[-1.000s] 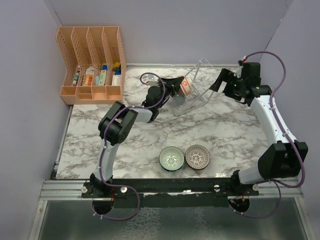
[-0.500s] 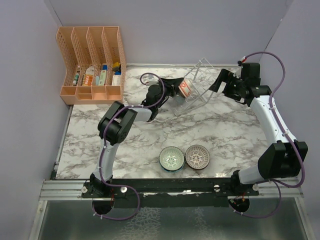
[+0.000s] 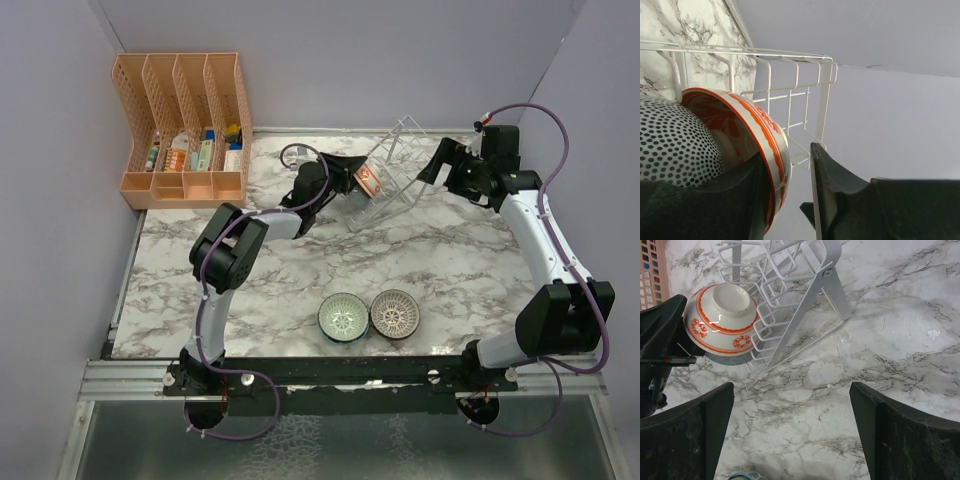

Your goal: Load the bowls into the dish rack

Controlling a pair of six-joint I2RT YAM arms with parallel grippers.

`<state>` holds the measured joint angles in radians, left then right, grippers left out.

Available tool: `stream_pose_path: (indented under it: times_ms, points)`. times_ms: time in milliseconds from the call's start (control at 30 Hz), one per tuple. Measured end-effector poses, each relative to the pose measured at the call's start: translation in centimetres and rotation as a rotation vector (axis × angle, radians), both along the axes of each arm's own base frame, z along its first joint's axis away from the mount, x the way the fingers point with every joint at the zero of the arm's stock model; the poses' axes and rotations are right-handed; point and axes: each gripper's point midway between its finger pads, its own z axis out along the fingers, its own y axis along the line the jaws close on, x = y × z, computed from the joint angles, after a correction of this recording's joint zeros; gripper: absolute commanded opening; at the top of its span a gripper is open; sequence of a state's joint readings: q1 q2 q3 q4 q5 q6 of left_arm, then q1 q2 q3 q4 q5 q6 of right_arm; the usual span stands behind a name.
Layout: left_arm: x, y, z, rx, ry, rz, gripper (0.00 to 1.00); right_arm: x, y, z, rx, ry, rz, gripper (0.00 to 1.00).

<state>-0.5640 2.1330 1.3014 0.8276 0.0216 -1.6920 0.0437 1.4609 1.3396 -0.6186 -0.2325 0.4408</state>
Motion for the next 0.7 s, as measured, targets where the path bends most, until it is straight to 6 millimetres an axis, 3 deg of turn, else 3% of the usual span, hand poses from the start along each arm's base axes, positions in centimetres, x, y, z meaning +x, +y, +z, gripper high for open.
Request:
stream_pose_path:
  times_ms: [267, 700]
  points:
    - [0.2, 0.0, 0.4, 0.054, 0.047, -0.016, 0.48, 0.1, 0.1, 0.2, 0.005, -0.010, 0.005, 1.00]
    - [-0.4, 0.9, 0.8, 0.117, 0.088, -0.032, 0.54, 0.0, 0.4, -0.1, 0.017, -0.007, 0.019, 1.00]
